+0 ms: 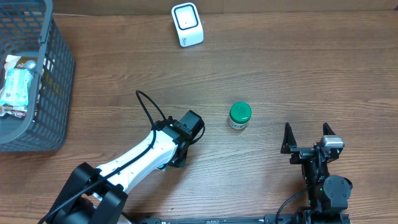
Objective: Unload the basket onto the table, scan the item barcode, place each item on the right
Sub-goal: 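Carry the Kleenex pack with the left gripper beside the green-capped bottle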
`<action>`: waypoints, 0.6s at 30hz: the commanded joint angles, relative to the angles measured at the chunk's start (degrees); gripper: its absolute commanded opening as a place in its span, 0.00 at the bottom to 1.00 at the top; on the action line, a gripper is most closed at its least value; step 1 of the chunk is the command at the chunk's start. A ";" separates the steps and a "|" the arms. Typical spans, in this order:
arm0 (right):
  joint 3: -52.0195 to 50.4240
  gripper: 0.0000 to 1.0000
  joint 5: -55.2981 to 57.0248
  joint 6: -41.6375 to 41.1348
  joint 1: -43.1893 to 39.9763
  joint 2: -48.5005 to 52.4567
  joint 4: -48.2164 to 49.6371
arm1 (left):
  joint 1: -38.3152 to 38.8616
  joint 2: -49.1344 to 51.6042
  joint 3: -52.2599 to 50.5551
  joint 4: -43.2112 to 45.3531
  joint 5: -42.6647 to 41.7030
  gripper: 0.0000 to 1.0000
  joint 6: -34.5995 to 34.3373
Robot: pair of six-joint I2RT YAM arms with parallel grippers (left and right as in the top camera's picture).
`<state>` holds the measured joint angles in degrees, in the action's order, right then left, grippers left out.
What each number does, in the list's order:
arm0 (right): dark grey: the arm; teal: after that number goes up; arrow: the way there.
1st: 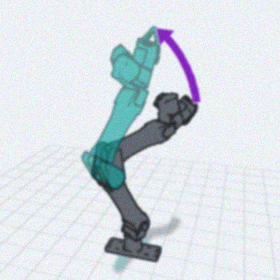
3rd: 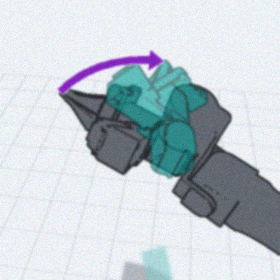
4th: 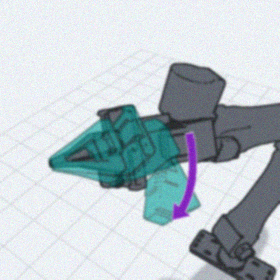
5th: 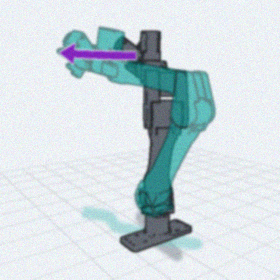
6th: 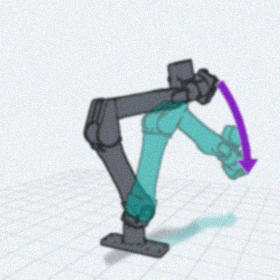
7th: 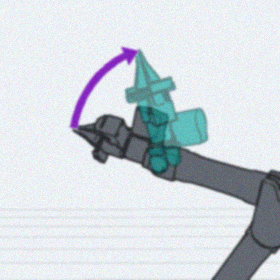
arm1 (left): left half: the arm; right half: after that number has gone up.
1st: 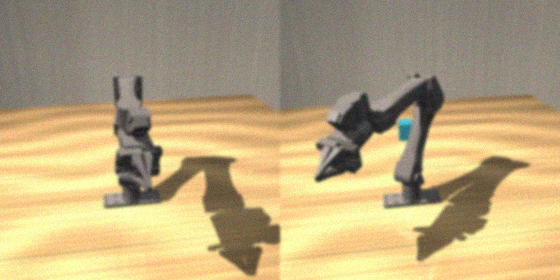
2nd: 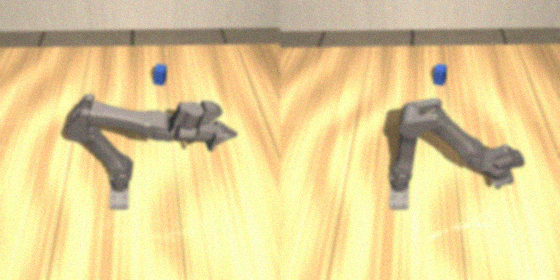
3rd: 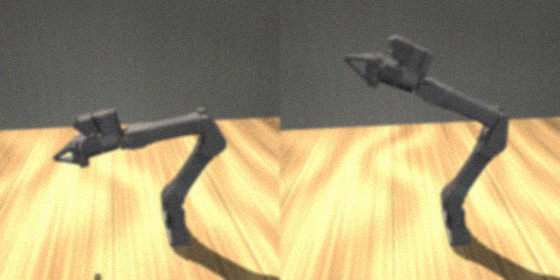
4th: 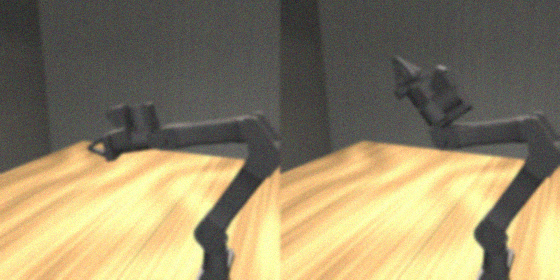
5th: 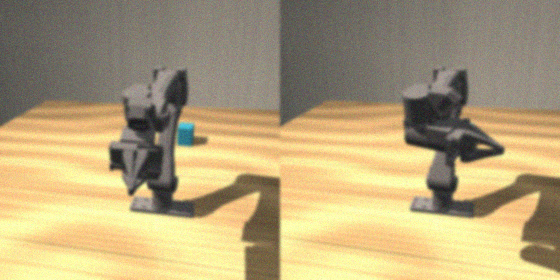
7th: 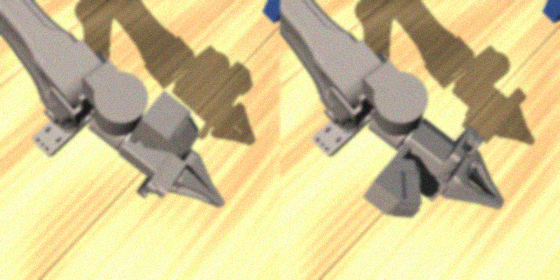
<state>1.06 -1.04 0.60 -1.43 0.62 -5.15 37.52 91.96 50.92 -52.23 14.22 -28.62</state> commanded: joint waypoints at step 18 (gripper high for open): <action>-0.61 1.00 0.57 -0.20 -0.20 -0.46 0.33 | 0.39 0.31 -6.27 8.07 0.52 0.36 -1.44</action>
<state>1.06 -1.04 0.62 -1.41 0.62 -5.15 37.54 91.94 46.92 -45.69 14.90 -28.84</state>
